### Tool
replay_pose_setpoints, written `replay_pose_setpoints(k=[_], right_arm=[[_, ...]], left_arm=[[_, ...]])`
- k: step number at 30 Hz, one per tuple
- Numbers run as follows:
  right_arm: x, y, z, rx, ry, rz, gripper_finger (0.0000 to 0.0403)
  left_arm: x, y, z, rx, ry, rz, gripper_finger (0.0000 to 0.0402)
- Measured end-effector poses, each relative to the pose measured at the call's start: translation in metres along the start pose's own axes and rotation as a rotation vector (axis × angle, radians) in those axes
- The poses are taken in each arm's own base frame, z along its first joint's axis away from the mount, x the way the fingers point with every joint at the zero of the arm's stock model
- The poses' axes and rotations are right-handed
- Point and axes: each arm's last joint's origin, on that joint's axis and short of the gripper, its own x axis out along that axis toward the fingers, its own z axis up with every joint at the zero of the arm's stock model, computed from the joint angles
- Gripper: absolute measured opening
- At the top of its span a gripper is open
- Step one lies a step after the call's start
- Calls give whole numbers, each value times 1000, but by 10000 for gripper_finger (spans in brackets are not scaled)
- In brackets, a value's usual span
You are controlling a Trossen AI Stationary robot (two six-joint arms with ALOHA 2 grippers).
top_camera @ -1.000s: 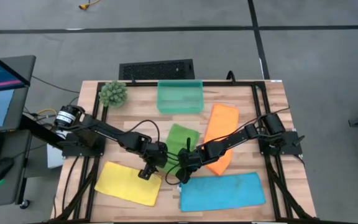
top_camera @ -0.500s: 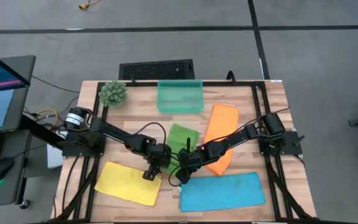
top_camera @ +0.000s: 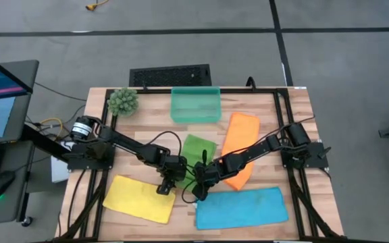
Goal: Roll microfiber towels into tight, uniform cylinder then place into a basket
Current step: Roll the green towel
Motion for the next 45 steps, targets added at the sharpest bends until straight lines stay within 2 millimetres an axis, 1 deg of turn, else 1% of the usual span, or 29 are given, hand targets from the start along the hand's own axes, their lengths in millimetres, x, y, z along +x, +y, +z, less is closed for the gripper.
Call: replay_pose_setpoints(k=[3,7,13,15,19,25,31,37,45], right_arm=[[-6,2,1,-20,-14,-4,17],[-7,2,1,-47,-19,-9,15],[-22,8,-1,-116,-25,-21,20],[-26,10,0,-140,-38,-28,19],[-27,11,-1,-173,-40,-26,16],[-26,15,-5,-234,-36,-18,24],[-26,15,-6,-242,-27,-27,21],[-27,15,-3,-263,-46,-12,16],[-27,11,3,-247,-52,-10,35]], left_arm=[[0,0,0,-3,3,6,147],[0,1,0,-5,3,15,116],[1,1,-1,-20,3,32,66],[1,2,-1,-20,4,39,53],[1,2,-1,-24,4,45,36],[1,2,-1,-26,4,45,31],[1,2,-1,-33,5,45,31],[1,2,-1,-39,5,45,31],[1,2,-1,-39,5,44,31]])
